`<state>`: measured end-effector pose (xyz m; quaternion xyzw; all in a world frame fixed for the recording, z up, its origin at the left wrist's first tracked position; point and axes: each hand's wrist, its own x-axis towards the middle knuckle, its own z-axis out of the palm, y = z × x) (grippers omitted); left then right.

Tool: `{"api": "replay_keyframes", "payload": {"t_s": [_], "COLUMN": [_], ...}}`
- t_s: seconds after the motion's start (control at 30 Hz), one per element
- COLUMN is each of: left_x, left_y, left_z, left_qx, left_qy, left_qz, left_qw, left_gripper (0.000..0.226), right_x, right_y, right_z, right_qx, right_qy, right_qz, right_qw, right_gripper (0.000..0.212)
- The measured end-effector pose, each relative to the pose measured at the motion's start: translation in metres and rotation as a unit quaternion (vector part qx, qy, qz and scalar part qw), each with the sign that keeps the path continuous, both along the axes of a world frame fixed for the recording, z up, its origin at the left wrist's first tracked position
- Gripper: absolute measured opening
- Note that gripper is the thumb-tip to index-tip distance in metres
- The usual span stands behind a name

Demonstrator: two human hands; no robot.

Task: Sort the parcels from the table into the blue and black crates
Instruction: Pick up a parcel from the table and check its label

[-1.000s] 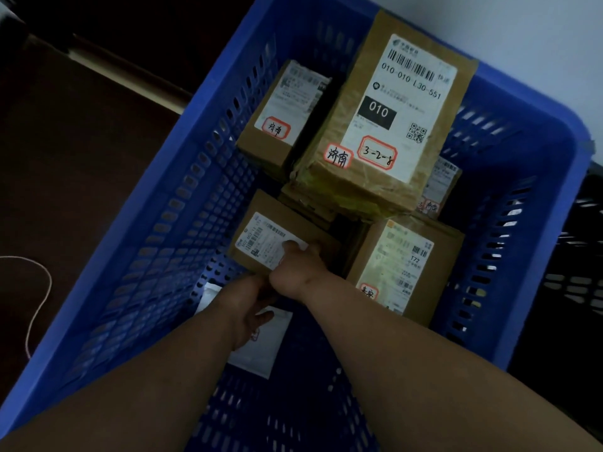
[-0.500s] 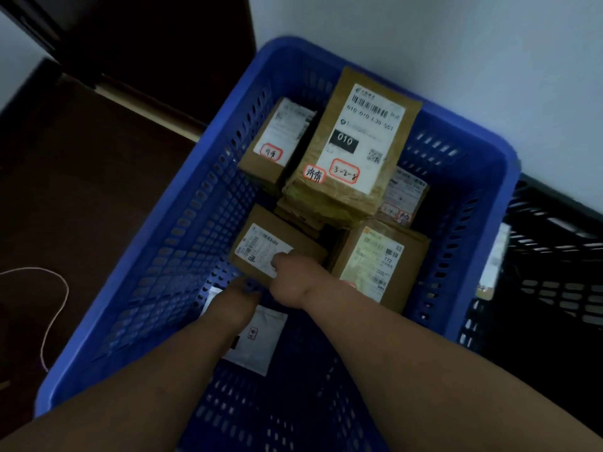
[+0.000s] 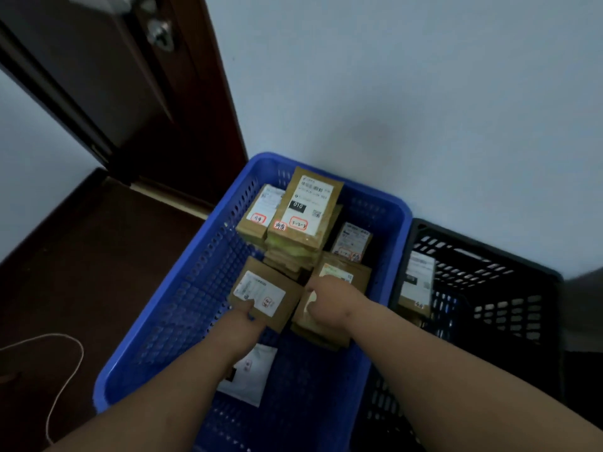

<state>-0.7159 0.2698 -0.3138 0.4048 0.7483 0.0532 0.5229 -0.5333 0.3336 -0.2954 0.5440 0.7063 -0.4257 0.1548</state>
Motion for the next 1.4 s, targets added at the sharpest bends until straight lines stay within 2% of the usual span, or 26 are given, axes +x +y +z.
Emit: {"api": "replay_keyframes", "payload": {"t_s": [0.07,0.17,0.5,0.63,0.87,1.03,1.23,1.4], "left_x": [0.008,0.022,0.055,0.095,0.231,0.356,0.496,0.568], "left_y": [-0.007,-0.020,-0.091,-0.107,-0.149,-0.202,-0.273,-0.302], "left_z": [0.019,0.042,0.107,0.129,0.161,0.169,0.171,0.174], "left_qx": [0.006,0.020,0.102,0.130,0.193,0.201,0.216,0.215], "left_qy": [0.003,-0.002,0.036,0.032,0.028,0.011,-0.017,-0.027], "left_qz": [-0.019,-0.056,-0.192,-0.224,-0.322,-0.395,-0.453,-0.479], "left_qw": [1.000,0.998,0.975,0.965,0.926,0.896,0.865,0.851], "left_gripper": [0.056,0.060,0.048,0.059,0.057,0.054,0.060,0.056], "right_x": [0.015,0.036,0.078,0.120,0.234,0.342,0.476,0.547], "right_y": [-0.018,-0.049,-0.169,-0.210,-0.288,-0.367,-0.462,-0.506], "right_z": [0.018,0.037,0.092,0.112,0.136,0.150,0.162,0.157], "right_qx": [0.017,0.036,0.073,0.105,0.124,0.130,0.123,0.127], "right_qy": [-0.013,-0.042,-0.054,-0.066,-0.098,-0.099,-0.119,-0.110], "right_qz": [-0.014,-0.046,-0.107,-0.158,-0.250,-0.304,-0.411,-0.476], "right_qw": [1.000,0.997,0.990,0.980,0.955,0.939,0.895,0.863], "right_gripper": [0.042,0.044,0.040,0.047,0.046,0.050,0.048,0.045]}}
